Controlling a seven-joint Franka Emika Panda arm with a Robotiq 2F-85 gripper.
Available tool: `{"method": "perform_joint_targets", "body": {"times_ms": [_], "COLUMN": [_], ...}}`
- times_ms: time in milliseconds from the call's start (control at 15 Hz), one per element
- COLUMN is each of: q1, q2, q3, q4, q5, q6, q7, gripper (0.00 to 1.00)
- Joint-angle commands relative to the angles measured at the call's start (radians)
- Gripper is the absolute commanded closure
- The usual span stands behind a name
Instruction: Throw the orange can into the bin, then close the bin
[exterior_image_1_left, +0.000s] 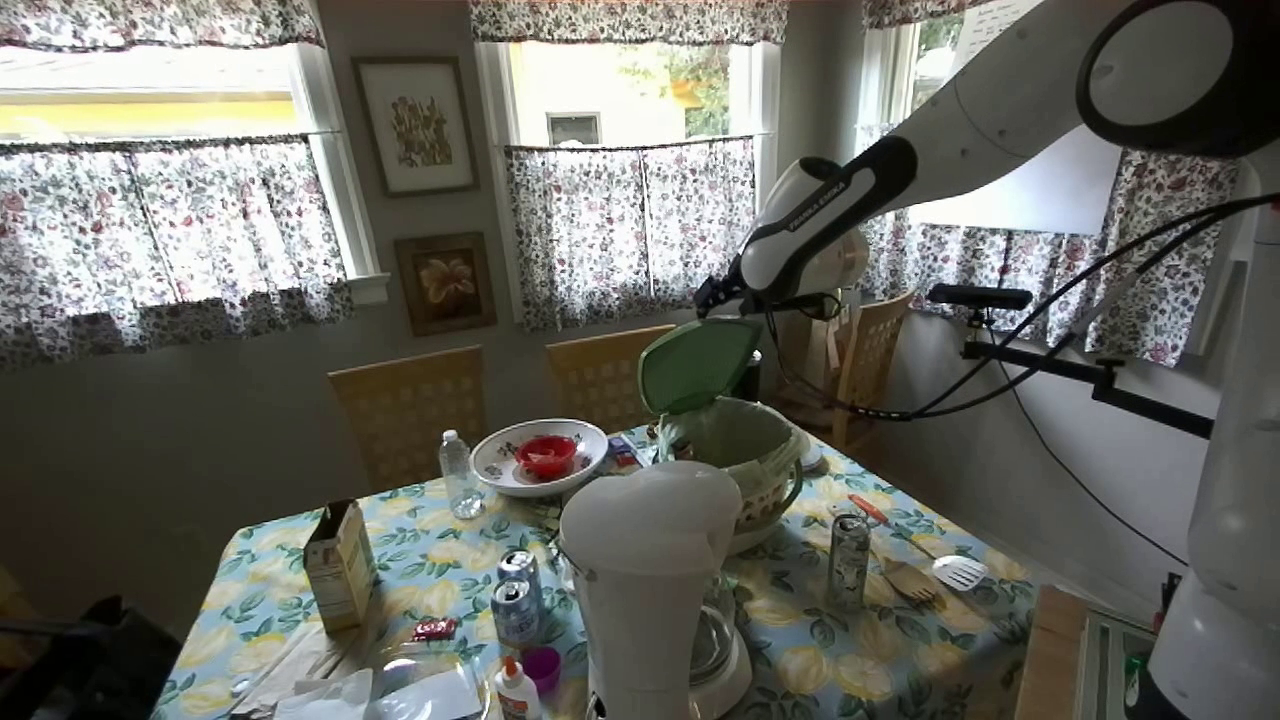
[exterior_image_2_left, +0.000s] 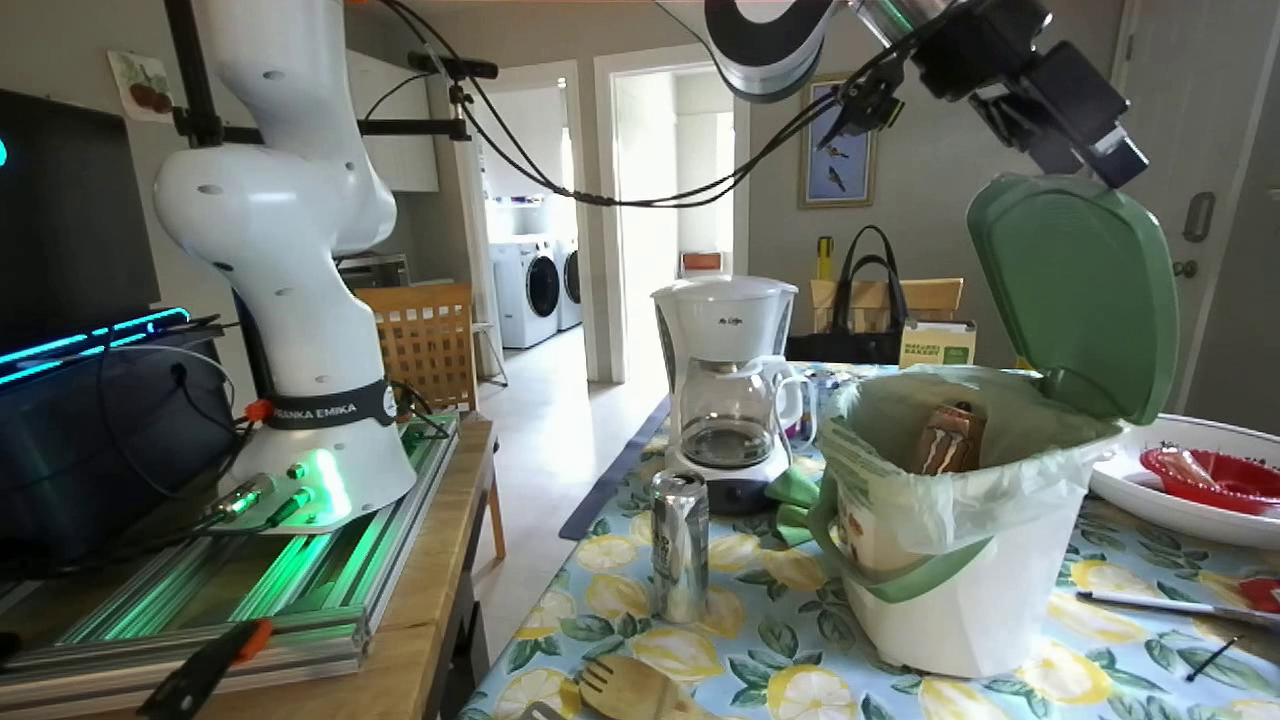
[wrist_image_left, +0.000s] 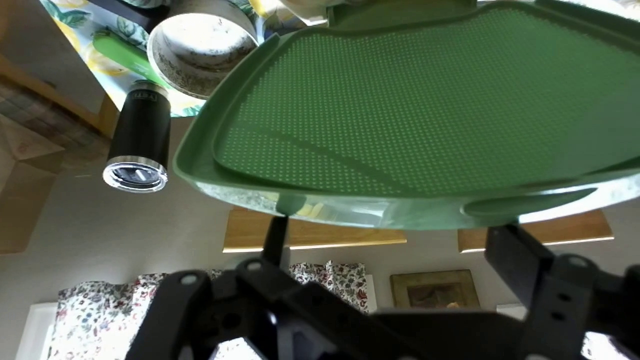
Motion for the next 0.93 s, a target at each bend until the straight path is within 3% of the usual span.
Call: {"method": "perform_joint_targets", "body": {"times_ms": [0,400,467,867], "q1": [-0.027,-0.029,0.018,0.06], "q2": [0.022,-0.008,-0.013,-0.036], "q3": [0.035,0.045,0.0,-0.046], "q4": [0.041,0.028,0.022,0.01], "q5": [0.074,0.103,0.106,0.065], "q6": [-0.055,-0.184,-0.207,-0.327], "q7": [-0.086,-0.141,-0.141,-0.106], "gripper": [0.0,0.0,0.0,0.0]}}
